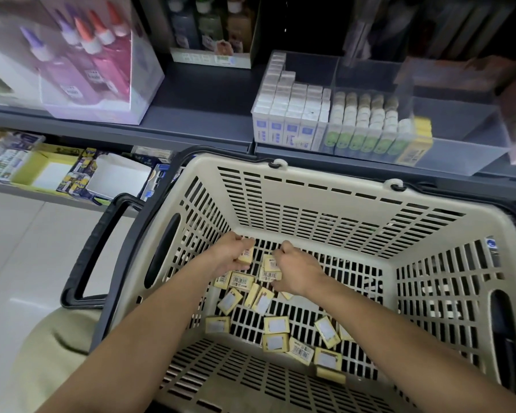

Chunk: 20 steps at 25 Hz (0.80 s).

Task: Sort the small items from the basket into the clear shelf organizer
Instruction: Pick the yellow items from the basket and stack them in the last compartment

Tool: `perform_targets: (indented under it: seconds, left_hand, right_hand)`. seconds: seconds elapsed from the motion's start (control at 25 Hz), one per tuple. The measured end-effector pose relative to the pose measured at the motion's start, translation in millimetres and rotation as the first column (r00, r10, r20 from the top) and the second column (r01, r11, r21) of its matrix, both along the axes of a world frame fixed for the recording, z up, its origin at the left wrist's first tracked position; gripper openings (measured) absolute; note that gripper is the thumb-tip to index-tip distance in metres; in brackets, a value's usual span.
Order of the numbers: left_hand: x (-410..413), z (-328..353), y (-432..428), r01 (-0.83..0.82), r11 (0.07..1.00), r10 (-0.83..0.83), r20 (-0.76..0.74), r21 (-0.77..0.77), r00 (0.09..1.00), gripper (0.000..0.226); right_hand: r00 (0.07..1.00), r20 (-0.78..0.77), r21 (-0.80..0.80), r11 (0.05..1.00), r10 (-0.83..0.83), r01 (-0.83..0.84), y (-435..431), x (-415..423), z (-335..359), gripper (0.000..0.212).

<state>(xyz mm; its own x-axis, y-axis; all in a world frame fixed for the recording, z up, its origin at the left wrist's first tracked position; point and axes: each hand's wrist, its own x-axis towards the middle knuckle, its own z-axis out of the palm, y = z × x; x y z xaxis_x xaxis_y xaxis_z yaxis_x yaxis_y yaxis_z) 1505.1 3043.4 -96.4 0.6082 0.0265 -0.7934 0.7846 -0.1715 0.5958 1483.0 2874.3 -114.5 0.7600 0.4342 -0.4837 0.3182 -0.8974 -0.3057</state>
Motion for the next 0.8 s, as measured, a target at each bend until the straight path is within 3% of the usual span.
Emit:
perform_targets:
  seconds: [0.12,0.24,0.32,0.48,0.6,0.72,0.8]
  left_hand:
    - [1.5,0.9,2.3,0.009,0.999,-0.010,-0.040,-0.043,0.999,0.019]
    - [-2.9,-1.1,2.9,0.090,0.996,-0.090,-0.089,-0.007,0.992,0.012]
    - [-3.6,-2.2,2.7,0.125,0.991,-0.122,-0.071,0.040,0.990,0.012]
    - [-1.7,-4.6,4.0,0.114,0.993,-0.114,-0.002,0.024,0.993,0.014]
    - [-1.6,-3.5,0.6,0.088,0.996,-0.088,0.005,0.027,0.996,0.028]
    - [2.0,2.4,2.5,0.140,0.981,-0.149,-0.057,-0.136,0.987,0.045]
    - [3.9,8.4,4.3,0.205,0.931,-0.238,-0.074,-0.303,0.968,0.047]
  right_hand:
    - [0.998,0.034,0.169,0.984,0.044,-0.049,-4.2,5.3,10.9,0.040]
    - [0.987,0.052,0.059,0.986,0.154,-0.157,-15.2,17.1,16.5,0.040]
    - [0.997,0.033,0.072,0.995,0.071,-0.073,-19.0,13.5,12.9,0.039]
    - [0.990,0.002,0.242,0.960,-0.144,0.140,-11.4,1.7,5.4,0.025]
    - [0.961,-0.164,0.355,0.895,-0.224,0.269,-12.6,5.3,6.8,0.013]
    - [0.883,-0.378,0.507,0.736,-0.278,0.448,-5.9,5.5,12.8,0.005]
    - [0.879,-0.360,0.549,0.691,-0.313,0.470,0.9,11.4,15.3,0.005]
